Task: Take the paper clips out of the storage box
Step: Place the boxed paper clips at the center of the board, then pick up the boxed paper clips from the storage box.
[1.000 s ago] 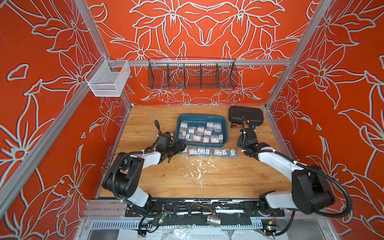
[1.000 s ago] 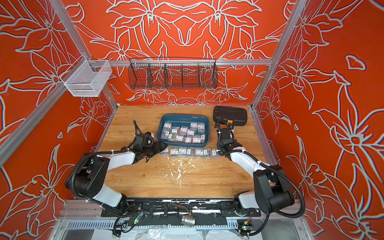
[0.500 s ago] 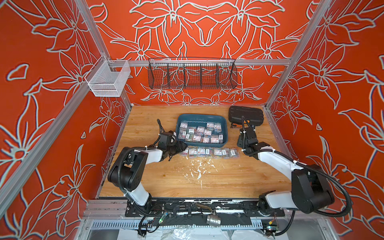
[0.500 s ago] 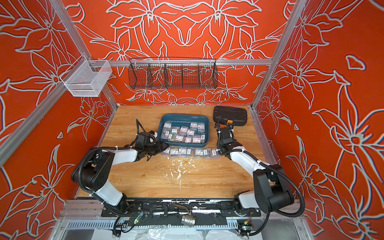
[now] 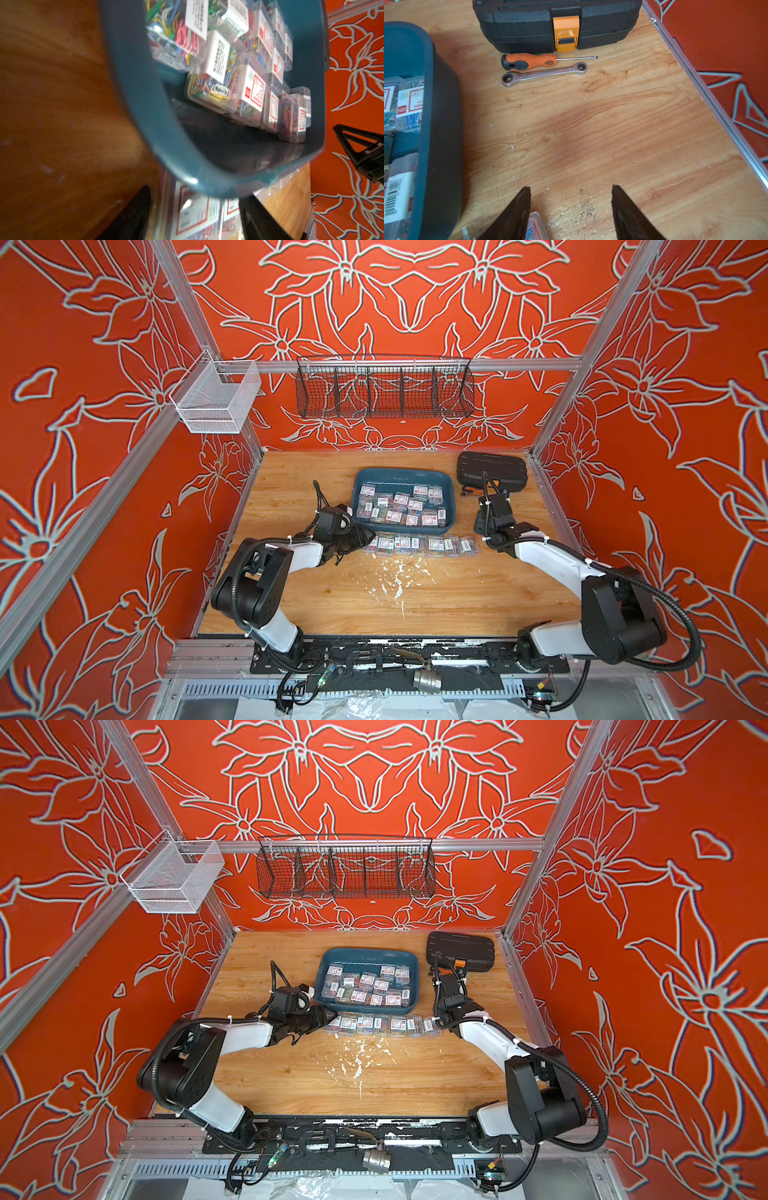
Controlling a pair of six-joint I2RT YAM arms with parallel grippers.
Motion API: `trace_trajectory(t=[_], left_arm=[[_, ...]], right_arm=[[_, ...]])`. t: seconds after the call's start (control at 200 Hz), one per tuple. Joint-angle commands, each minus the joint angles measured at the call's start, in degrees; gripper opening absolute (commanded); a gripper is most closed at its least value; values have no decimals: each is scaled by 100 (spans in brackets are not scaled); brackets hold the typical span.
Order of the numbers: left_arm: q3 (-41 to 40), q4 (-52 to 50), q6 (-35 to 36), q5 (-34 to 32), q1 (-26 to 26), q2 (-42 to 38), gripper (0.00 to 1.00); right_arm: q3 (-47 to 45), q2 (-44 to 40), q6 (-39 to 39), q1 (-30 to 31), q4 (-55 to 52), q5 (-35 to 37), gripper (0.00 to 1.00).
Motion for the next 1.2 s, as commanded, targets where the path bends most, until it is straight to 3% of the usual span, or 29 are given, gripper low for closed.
trace_trajectory(t=[0.0, 0.15, 0.275, 0.41, 0.701, 1.046, 1.196], left_arm=[[153, -1385, 162, -648, -37, -761, 69], [644, -2184, 592, -1412, -141, -1738, 73], [1219, -2355, 934, -1765, -178, -1657, 80], [2555, -3321, 1237, -1693, -199, -742, 76], [5045, -4437, 1909, -2581, -622, 1556, 76], [6850, -5255, 2132, -3770, -679, 3485, 75], [7309, -5347, 2171, -4125, -698, 3954, 75]], right_arm=[[148, 72, 31, -16, -96, -10, 64], [145, 71, 33, -11, -99, -10, 64], [146, 77, 26, -16, -97, -9, 64], [158, 81, 24, -16, -105, -10, 64], [233, 167, 5, -16, -150, -37, 64], [218, 150, -37, -16, -119, -96, 64], [184, 118, -39, -11, -94, -98, 64]])
